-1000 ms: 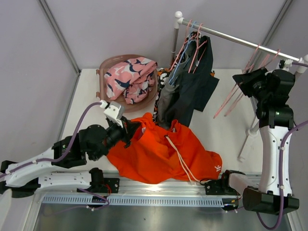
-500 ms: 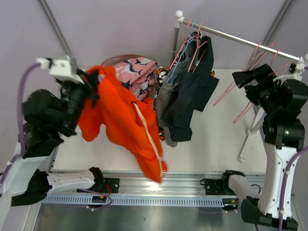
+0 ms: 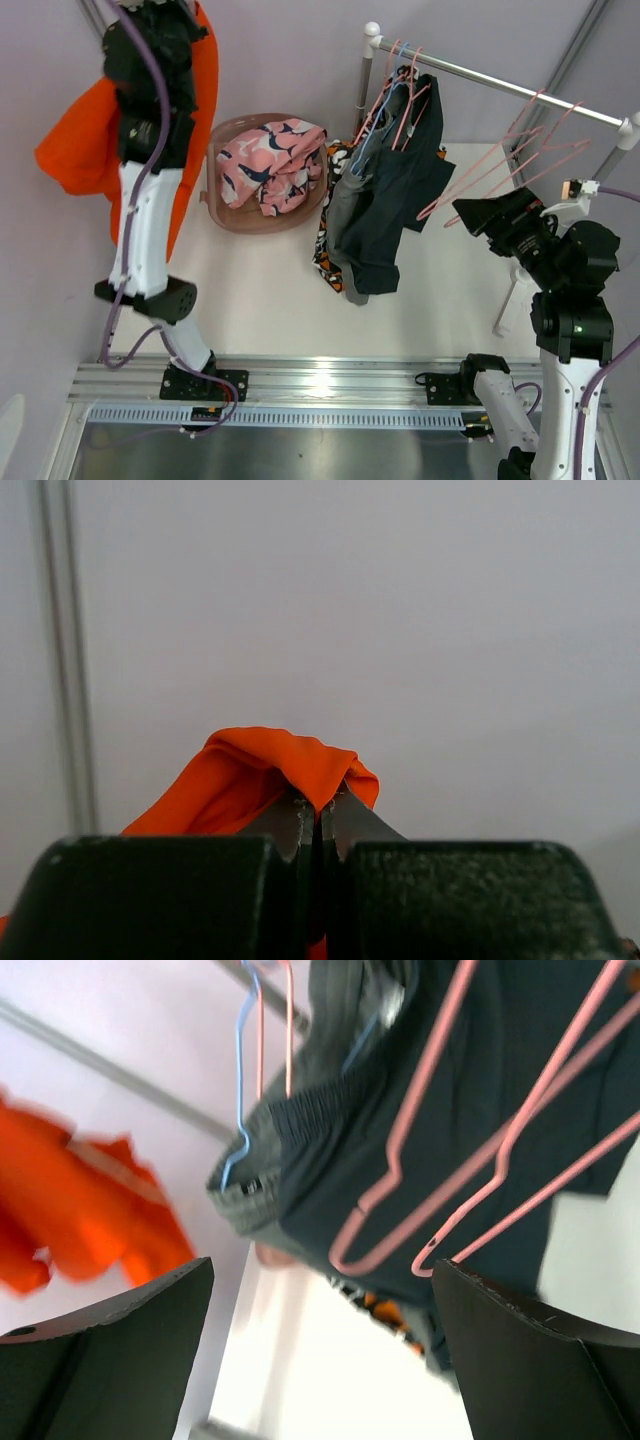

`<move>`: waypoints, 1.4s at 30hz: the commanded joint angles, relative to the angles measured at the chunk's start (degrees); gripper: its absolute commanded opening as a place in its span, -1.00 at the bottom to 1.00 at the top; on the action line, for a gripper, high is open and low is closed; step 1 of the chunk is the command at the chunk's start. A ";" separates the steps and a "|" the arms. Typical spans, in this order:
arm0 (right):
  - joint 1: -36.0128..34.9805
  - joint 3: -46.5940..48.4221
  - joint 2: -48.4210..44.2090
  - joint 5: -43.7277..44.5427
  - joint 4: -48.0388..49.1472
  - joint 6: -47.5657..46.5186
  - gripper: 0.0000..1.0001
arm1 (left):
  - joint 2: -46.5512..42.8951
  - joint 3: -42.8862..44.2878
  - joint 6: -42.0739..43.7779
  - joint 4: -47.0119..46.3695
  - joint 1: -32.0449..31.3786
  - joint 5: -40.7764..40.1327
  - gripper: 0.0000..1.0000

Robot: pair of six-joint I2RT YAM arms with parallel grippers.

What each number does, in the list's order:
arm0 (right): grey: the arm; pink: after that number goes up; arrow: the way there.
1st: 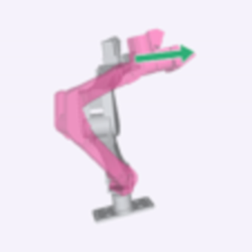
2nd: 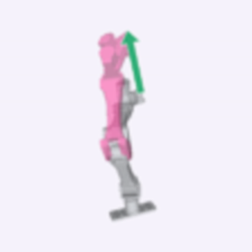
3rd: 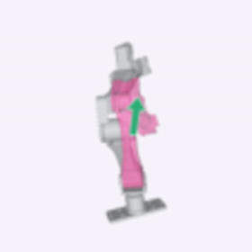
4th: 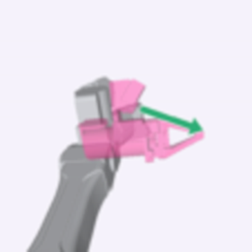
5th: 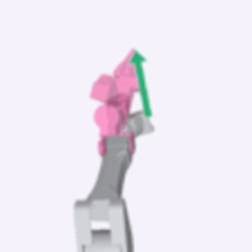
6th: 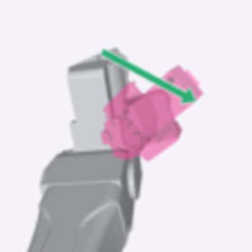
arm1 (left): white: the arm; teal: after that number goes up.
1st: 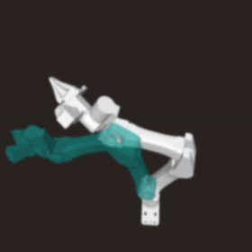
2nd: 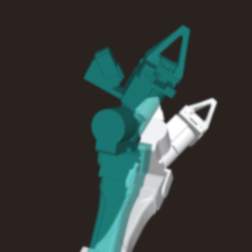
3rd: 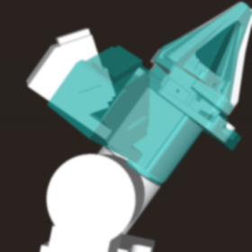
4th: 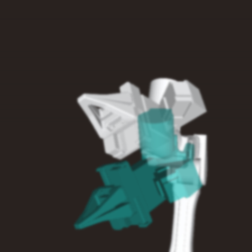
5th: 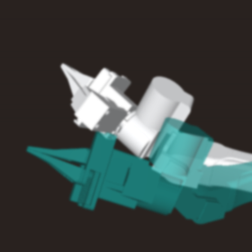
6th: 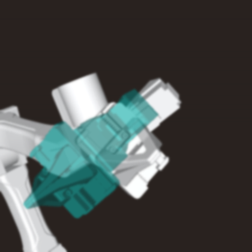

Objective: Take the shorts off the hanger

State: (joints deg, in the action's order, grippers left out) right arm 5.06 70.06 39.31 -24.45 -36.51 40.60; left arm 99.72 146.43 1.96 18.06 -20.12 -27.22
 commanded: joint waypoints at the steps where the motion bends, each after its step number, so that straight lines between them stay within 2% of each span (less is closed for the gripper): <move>1: -1.45 -1.59 -1.86 -2.81 3.20 0.10 0.98 | 6.43 4.55 -10.90 -13.56 4.73 13.41 -1.00; 3: -1.72 -2.38 -2.39 -2.27 2.50 -0.78 0.99 | 11.17 5.27 -14.33 -21.37 5.96 20.87 -0.99; 5: -1.89 -4.40 -2.92 -2.10 2.67 -1.40 0.99 | 13.38 4.48 -17.16 -25.69 6.76 23.78 -0.99; 10: -1.98 -9.32 -3.89 -3.76 5.74 -0.35 0.98 | 18.83 0.97 -20.06 -25.89 6.94 26.52 -1.00; 12: -2.07 -10.56 -3.80 -3.59 6.10 -0.52 0.98 | 18.67 -5.70 -19.63 -25.36 6.59 23.99 -1.00; 13: -2.16 -10.73 -3.89 -3.68 6.45 -0.70 0.98 | 17.71 -13.03 -19.45 -25.71 6.50 22.14 -0.92; 14: -2.25 -10.74 -3.63 -3.94 6.63 -0.78 0.99 | 17.44 -15.19 -19.62 -26.23 6.50 20.39 -0.74; 15: -2.33 -10.56 -3.63 -4.29 6.63 -0.87 0.99 | 17.44 -16.78 -20.23 -25.37 6.67 16.89 -0.43; 16: -2.42 -10.30 -3.54 -4.38 6.63 -1.05 0.99 | 18.57 -18.01 -20.59 -23.53 6.76 15.46 0.28; 18: -2.60 -9.16 -3.63 -4.99 6.98 -0.87 0.99 | 19.89 -17.85 -22.33 -15.66 7.11 13.35 0.97; 21: -2.77 -7.06 -3.71 -6.04 7.68 -0.26 0.99 | 19.11 -17.93 -23.92 -9.12 7.11 11.67 0.98; 22: -2.86 -6.44 -3.71 -6.40 8.64 -0.08 0.99 | 17.80 -21.50 -24.10 -7.27 7.02 11.58 0.99; 26: -3.04 -3.45 -3.45 -8.42 11.98 1.85 0.99 | 6.30 -32.86 -24.28 -7.61 6.67 11.93 0.98; 30: -3.13 -0.55 -1.79 -9.30 16.28 5.01 0.99 | -10.19 -43.84 -25.42 -6.29 6.41 14.47 0.98; 31: -3.21 1.03 -0.39 -9.30 16.56 6.23 0.99 | -13.12 -50.04 -25.51 -6.29 6.15 15.26 0.99; 33: -3.48 2.62 1.29 -9.13 17.96 7.21 0.99 | -19.10 -54.30 -24.82 -6.55 4.92 17.46 0.99; 34: -3.56 3.49 2.17 -8.87 19.45 7.56 0.99 | -24.87 -61.02 -24.37 -6.38 4.31 17.73 0.98; 38: -4.88 9.10 10.58 -5.36 22.18 5.64 0.99 | -38.61 -73.11 -22.00 -2.26 0.79 19.13 0.96; 42: -10.76 15.44 20.52 -0.88 23.41 1.51 0.96 | -50.31 -83.82 -24.54 6.08 -1.94 18.08 0.89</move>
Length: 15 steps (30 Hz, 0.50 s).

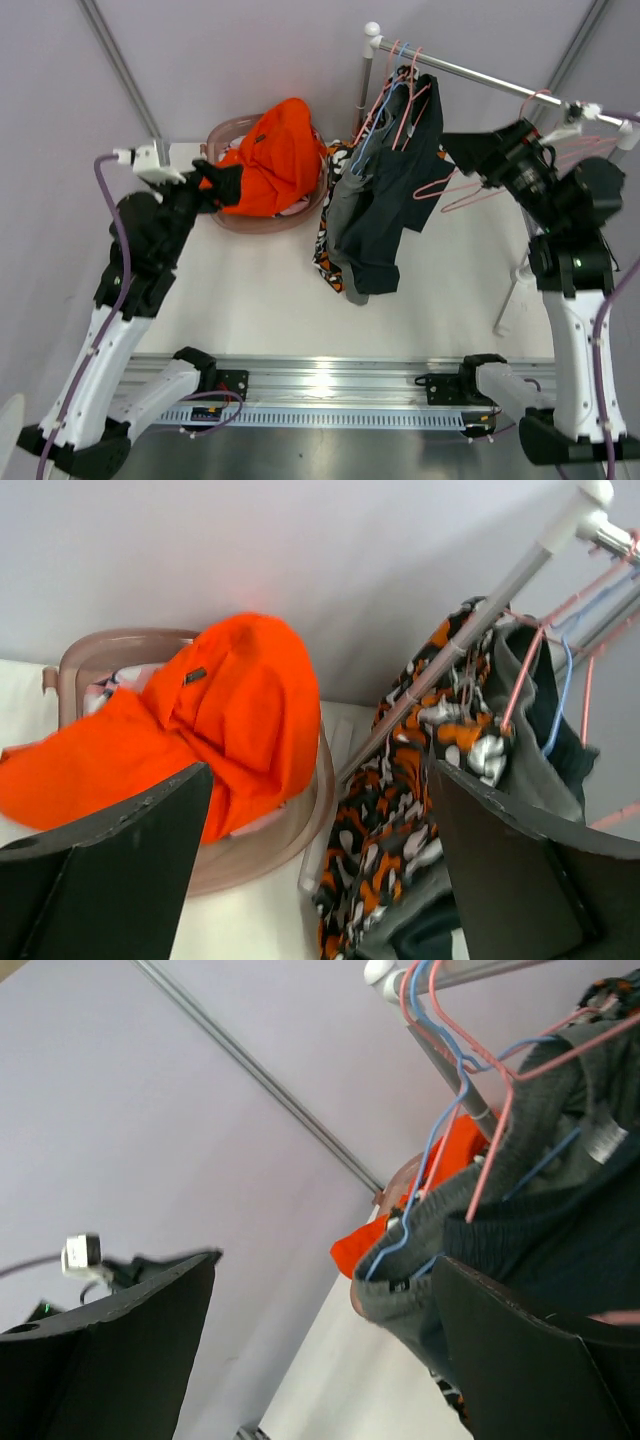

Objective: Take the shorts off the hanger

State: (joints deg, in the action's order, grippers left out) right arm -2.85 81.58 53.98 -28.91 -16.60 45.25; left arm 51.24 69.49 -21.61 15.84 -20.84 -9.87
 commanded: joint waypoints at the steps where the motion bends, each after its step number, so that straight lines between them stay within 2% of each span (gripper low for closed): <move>1: -4.08 5.33 7.97 4.64 3.42 -4.29 0.96 | -5.33 -9.18 -1.24 9.29 -1.74 1.51 0.87; 2: -6.18 8.13 11.82 6.82 2.98 -6.30 0.95 | -6.84 -10.42 -1.33 10.35 -2.88 2.13 0.85; 4: -7.69 10.60 15.62 8.51 2.80 -7.72 0.93 | -9.13 -12.36 -0.64 14.91 -4.20 2.75 0.92; 7: -9.19 14.13 21.60 11.41 2.71 -9.22 0.90 | -12.30 -13.33 0.86 21.07 -5.53 -0.41 0.96; 12: -9.72 15.01 27.49 15.02 4.38 -9.57 0.89 | -17.66 -17.89 3.50 23.54 -5.53 -2.96 0.98; 15: -9.98 14.49 29.77 15.98 5.87 -8.87 0.80 | -19.59 -20.10 3.86 24.68 -5.70 -5.59 0.98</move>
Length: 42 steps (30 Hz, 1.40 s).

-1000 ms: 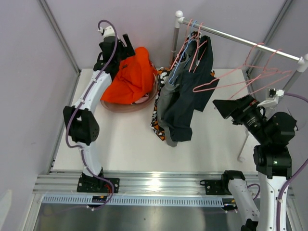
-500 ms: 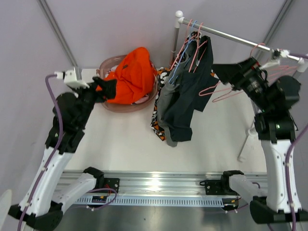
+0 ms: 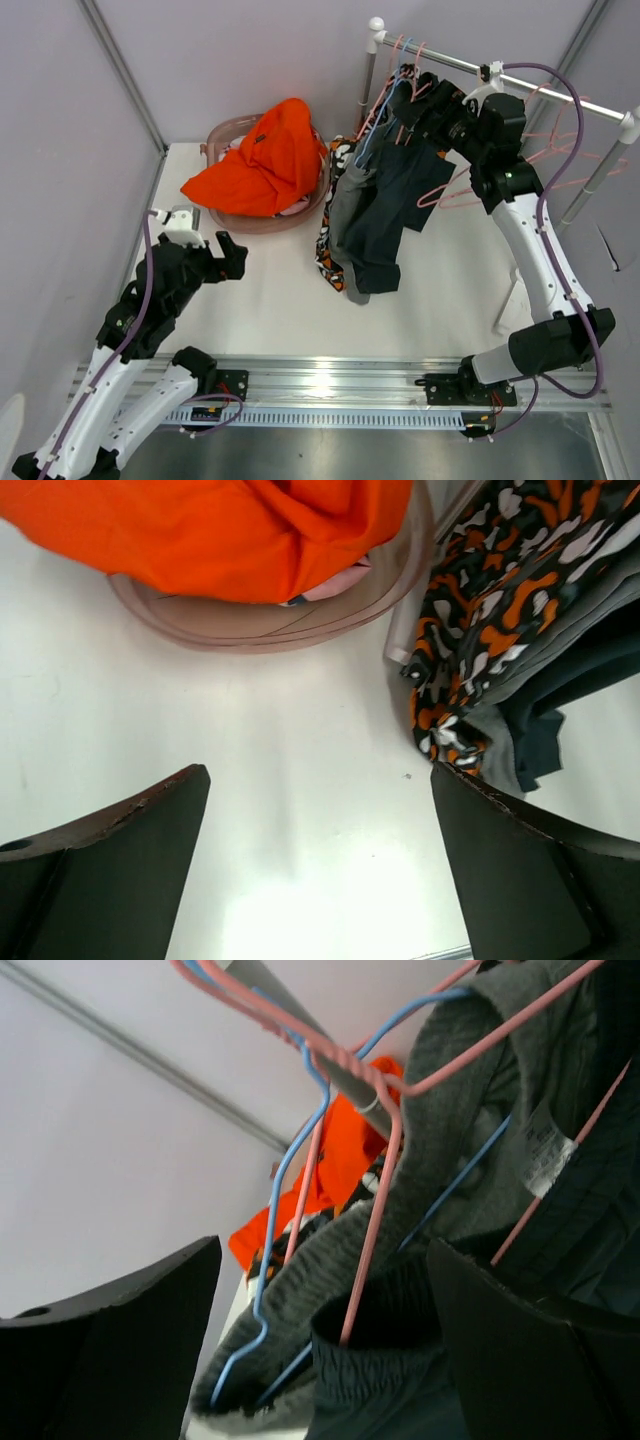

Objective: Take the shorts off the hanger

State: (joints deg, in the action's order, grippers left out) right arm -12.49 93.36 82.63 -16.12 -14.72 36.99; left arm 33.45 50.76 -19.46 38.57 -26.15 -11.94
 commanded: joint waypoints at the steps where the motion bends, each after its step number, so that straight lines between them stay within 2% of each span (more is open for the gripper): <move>1: -0.78 2.27 1.56 3.55 4.35 -0.52 0.77 | -2.33 -1.72 1.80 1.78 -0.65 -4.22 0.99; 5: -2.45 2.17 3.94 5.22 5.14 -0.61 0.63 | -4.36 -3.65 2.76 -0.24 -0.74 -3.53 0.99; 9: -3.77 1.91 5.00 6.54 5.49 -0.69 0.25 | -5.94 -5.06 2.94 -1.56 -0.74 -3.17 0.98; 13: -4.56 1.30 5.17 7.94 5.58 -1.05 0.03 | -6.03 -5.93 3.03 -1.92 -0.74 -2.82 0.98; 14: -4.73 1.21 5.09 8.21 5.58 -1.05 -0.07 | -6.03 -5.50 3.03 -2.00 -0.74 -2.82 0.98; 15: -4.82 1.03 5.00 8.47 5.49 -0.96 -0.29 | -6.12 -5.59 3.03 -1.92 -0.74 -2.73 0.98; 20: -4.91 0.68 3.07 9.79 4.61 -1.40 -0.66 | -6.47 -5.94 3.12 -2.27 -0.74 -2.65 0.98; 22: -5.00 0.42 2.36 10.23 4.18 -1.57 -0.93 | -6.47 -5.77 3.20 -2.35 -0.74 -2.65 0.98; 23: -5.00 0.50 2.01 10.40 4.00 -1.75 -1.00 | -6.47 -5.76 3.46 -2.44 -0.74 -2.47 0.98; 27: -5.17 1.56 -0.97 11.02 3.47 -2.62 -1.00 | -4.46 -4.54 4.43 -2.18 -0.74 -2.03 0.98; 31: -5.35 3.66 -3.69 11.81 2.77 -3.07 -1.00 | -2.00 0.45 5.49 -5.42 -0.74 3.75 0.98; 36: -6.49 4.37 -7.39 12.60 1.98 -2.36 -1.00 | 4.06 5.48 5.14 -17.96 -1.62 26.33 0.99; 38: -7.63 3.50 -9.32 13.74 1.36 -1.14 -1.00 | 7.93 6.19 5.31 -22.72 -4.86 31.34 0.98; 39: -8.07 2.97 -10.03 14.62 1.19 -0.35 -1.00 | 9.25 6.36 6.10 -26.92 -6.44 31.28 0.98; 42: -11.23 0.69 -12.84 16.02 1.62 1.85 -1.00 | 15.84 8.82 7.68 -30.47 -14.08 29.10 0.98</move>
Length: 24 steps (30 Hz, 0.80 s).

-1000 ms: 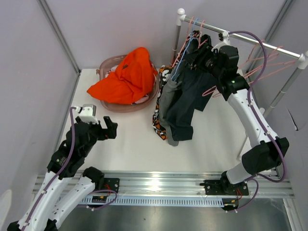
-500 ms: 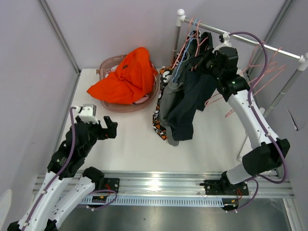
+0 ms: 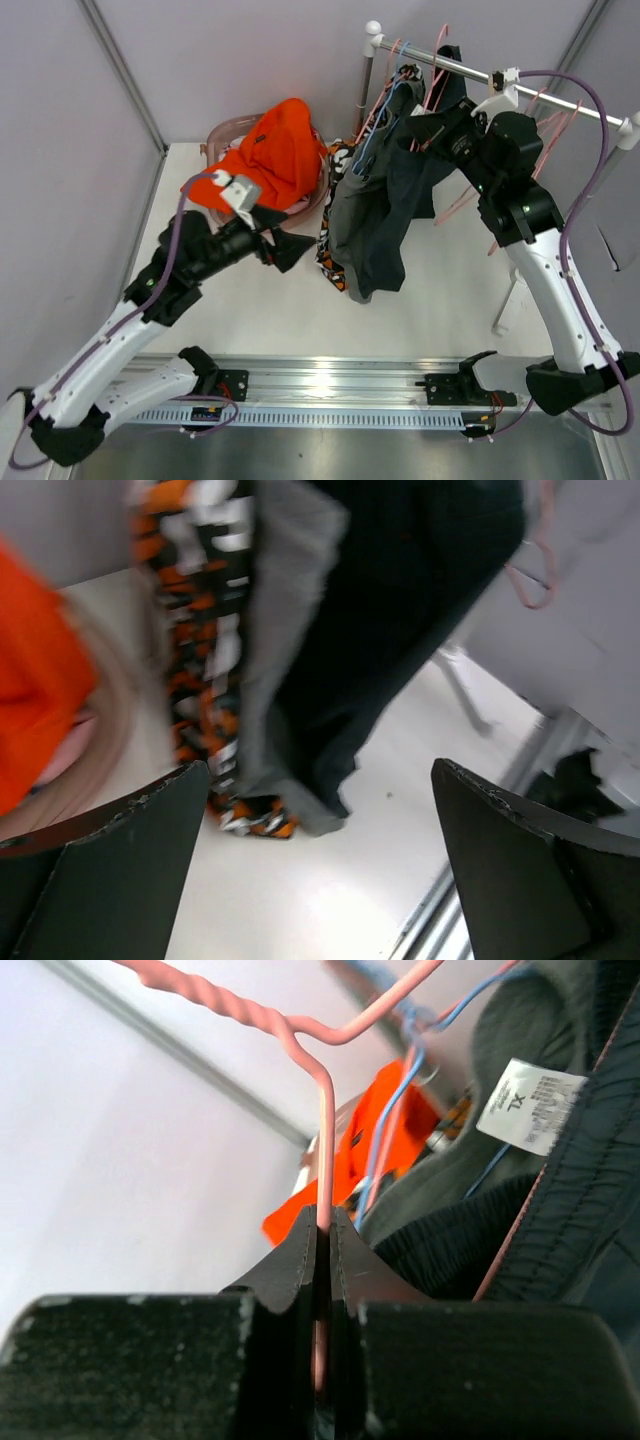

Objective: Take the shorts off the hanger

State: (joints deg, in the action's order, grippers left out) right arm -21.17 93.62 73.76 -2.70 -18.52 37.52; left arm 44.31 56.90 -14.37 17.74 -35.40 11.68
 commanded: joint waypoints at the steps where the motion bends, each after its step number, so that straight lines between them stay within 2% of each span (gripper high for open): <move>1: -3.52 0.16 -4.41 4.44 4.73 1.59 -1.00 | 6.73 4.77 2.77 -11.74 -8.86 4.85 0.98; 3: -6.67 -0.19 -5.72 6.55 4.29 1.77 -1.00 | 11.57 6.02 4.51 -13.77 -13.01 2.22 0.99; 4: -7.48 -0.20 -6.16 7.26 3.76 1.86 -1.00 | 13.15 7.77 5.22 -15.43 -17.12 1.07 0.98; 7: -10.29 -0.81 -7.92 8.67 3.23 2.03 -1.00 | 18.78 10.93 7.07 -17.38 -22.33 -1.39 0.98; 13: -11.61 -2.04 -11.61 10.08 1.39 1.16 -1.00 | 25.64 13.14 7.43 -21.69 -27.35 -2.53 0.98; 20: -11.53 -2.39 -14.69 10.44 -0.63 1.42 -1.00 | 30.12 15.25 8.66 -22.39 -28.50 -6.40 0.94; 23: -11.53 -3.01 -15.48 10.52 -1.07 1.86 -1.00 | 32.14 16.48 8.92 -22.83 -28.50 -7.19 0.48; 24: -11.53 -3.18 -15.66 10.61 -1.16 2.03 -1.00 | 32.67 16.92 9.01 -23.01 -28.59 -7.64 0.11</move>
State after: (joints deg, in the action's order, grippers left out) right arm -32.45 89.78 60.47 7.22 -25.47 40.23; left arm 75.72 70.63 -7.14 -2.07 -63.57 6.26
